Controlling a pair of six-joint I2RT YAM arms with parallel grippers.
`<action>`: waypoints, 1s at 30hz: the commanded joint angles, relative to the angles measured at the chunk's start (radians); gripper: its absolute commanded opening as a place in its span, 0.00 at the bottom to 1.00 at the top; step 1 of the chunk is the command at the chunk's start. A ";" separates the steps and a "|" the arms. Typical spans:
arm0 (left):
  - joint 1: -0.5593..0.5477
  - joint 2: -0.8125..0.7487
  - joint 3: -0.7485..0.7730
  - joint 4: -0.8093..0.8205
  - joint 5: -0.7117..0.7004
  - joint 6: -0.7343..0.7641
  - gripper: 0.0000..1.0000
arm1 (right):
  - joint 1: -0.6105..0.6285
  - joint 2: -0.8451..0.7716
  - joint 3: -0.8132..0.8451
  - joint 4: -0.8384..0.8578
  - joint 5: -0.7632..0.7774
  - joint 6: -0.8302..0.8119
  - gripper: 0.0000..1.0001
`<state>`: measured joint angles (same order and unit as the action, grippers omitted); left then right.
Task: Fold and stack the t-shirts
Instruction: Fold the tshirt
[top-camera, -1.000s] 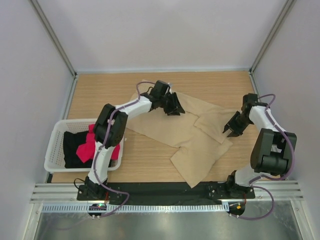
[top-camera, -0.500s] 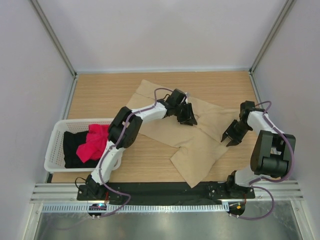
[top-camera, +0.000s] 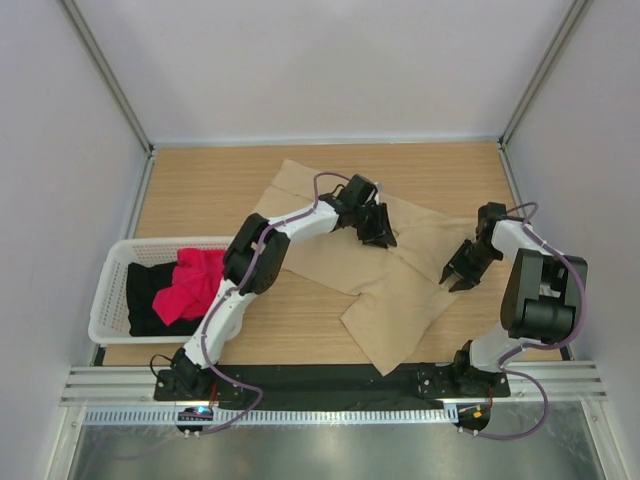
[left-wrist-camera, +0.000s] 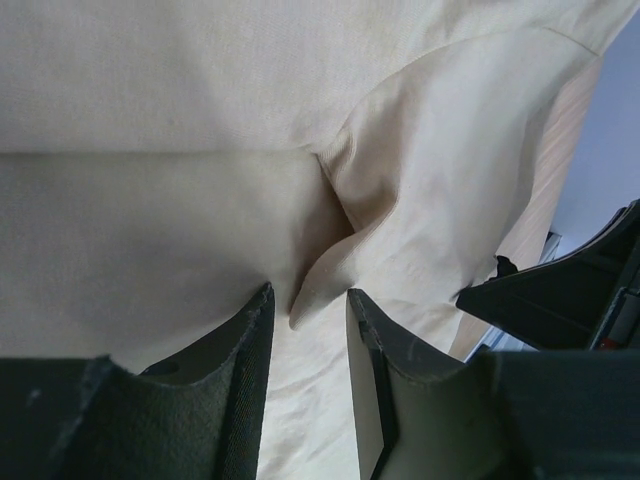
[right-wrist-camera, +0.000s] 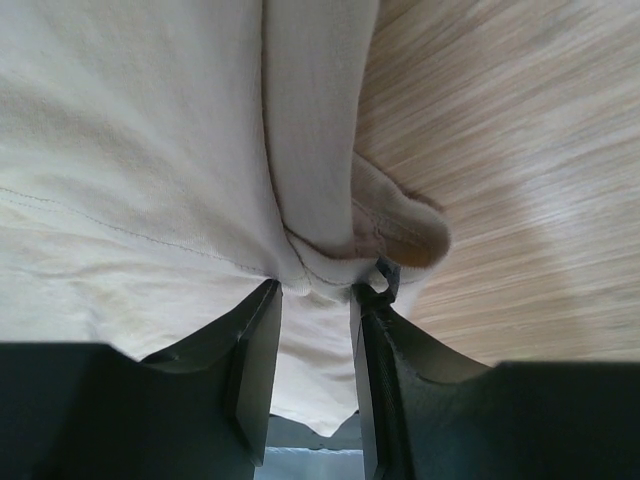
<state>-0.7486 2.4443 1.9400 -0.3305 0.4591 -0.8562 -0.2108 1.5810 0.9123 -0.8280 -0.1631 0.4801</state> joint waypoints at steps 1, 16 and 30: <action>-0.006 0.025 0.054 -0.013 0.024 0.005 0.36 | 0.004 0.011 0.023 0.032 -0.024 -0.006 0.40; -0.023 0.012 0.053 -0.010 0.047 -0.001 0.26 | 0.002 -0.004 0.042 0.009 -0.050 0.003 0.39; -0.024 0.002 0.085 -0.015 0.058 -0.014 0.02 | 0.019 -0.061 0.039 -0.043 -0.032 -0.003 0.41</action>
<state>-0.7666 2.4630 1.9717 -0.3401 0.4889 -0.8619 -0.2035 1.5505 0.9401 -0.8757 -0.1612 0.4698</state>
